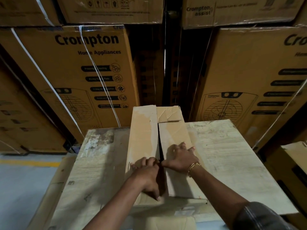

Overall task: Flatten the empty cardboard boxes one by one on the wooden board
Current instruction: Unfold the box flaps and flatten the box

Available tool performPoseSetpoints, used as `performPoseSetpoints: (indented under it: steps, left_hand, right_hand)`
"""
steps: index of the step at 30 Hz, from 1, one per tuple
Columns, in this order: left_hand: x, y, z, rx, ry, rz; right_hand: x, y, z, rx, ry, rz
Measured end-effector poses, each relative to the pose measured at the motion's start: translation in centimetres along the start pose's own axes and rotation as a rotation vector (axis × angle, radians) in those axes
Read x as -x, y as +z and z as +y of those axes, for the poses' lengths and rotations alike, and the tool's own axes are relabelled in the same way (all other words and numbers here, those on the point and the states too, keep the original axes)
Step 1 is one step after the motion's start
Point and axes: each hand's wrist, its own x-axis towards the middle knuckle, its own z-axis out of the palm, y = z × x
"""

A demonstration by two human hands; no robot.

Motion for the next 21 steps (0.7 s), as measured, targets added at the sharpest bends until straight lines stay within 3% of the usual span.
performPoseSetpoints:
  steps: [11, 18, 21]
  left_hand:
    - [1.1, -1.5, 2.5, -0.067, -0.059, 0.055]
    - [3.5, -0.6, 2.9, -0.078, -0.067, 0.313]
    - [4.7, 0.0, 3.1, -0.122, -0.085, 0.508]
  right_hand:
    - [1.8, -3.1, 3.4, -0.587, -0.103, 0.095]
    - [2.5, -3.5, 5.2, -0.998, -0.143, 0.148]
    - [3.5, -5.1, 6.6, -1.232, -0.114, 0.287]
